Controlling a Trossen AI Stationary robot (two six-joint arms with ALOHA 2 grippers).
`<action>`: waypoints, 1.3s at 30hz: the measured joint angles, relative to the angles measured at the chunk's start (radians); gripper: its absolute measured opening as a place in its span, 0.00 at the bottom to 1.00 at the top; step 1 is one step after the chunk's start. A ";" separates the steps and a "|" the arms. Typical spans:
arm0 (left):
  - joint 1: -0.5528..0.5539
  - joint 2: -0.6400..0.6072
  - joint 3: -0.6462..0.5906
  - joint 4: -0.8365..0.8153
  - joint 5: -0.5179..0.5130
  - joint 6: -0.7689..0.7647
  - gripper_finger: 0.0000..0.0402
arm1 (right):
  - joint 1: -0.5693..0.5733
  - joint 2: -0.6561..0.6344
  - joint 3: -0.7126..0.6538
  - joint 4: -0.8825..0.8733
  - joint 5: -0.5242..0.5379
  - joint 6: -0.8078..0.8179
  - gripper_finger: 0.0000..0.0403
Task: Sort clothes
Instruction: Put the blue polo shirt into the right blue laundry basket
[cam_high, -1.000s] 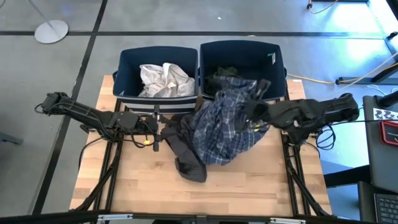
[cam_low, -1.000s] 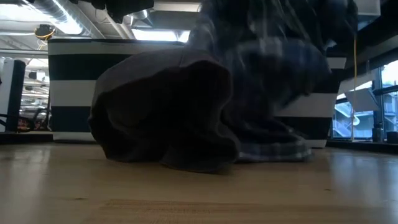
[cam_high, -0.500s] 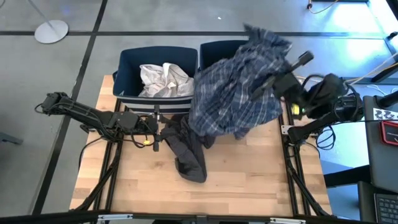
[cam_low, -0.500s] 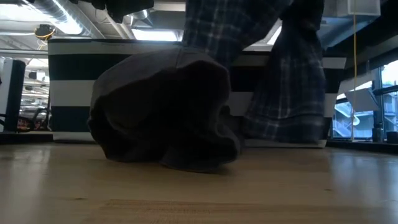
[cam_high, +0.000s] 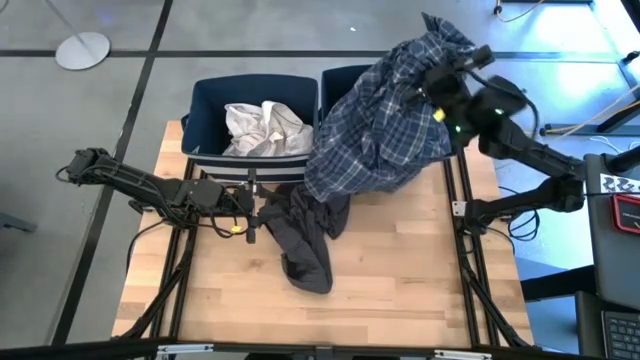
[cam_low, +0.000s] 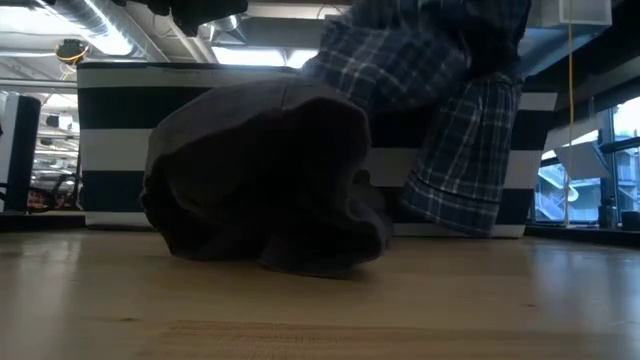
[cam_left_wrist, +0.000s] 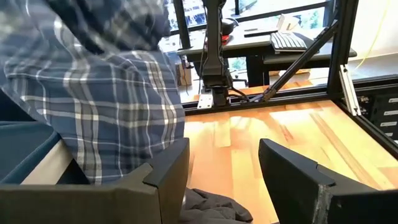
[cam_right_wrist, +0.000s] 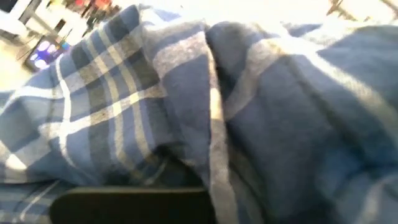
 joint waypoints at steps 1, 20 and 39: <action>0.000 0.000 0.000 0.000 0.000 0.000 0.46 | -0.032 0.002 0.000 -0.058 -0.022 0.064 0.05; 0.000 0.000 0.000 0.000 0.000 -0.001 0.46 | -0.406 0.251 0.000 -0.727 -0.537 0.747 0.05; 0.000 0.000 0.000 -0.031 0.000 -0.019 0.46 | -0.424 0.391 0.027 -0.816 -0.489 0.993 0.49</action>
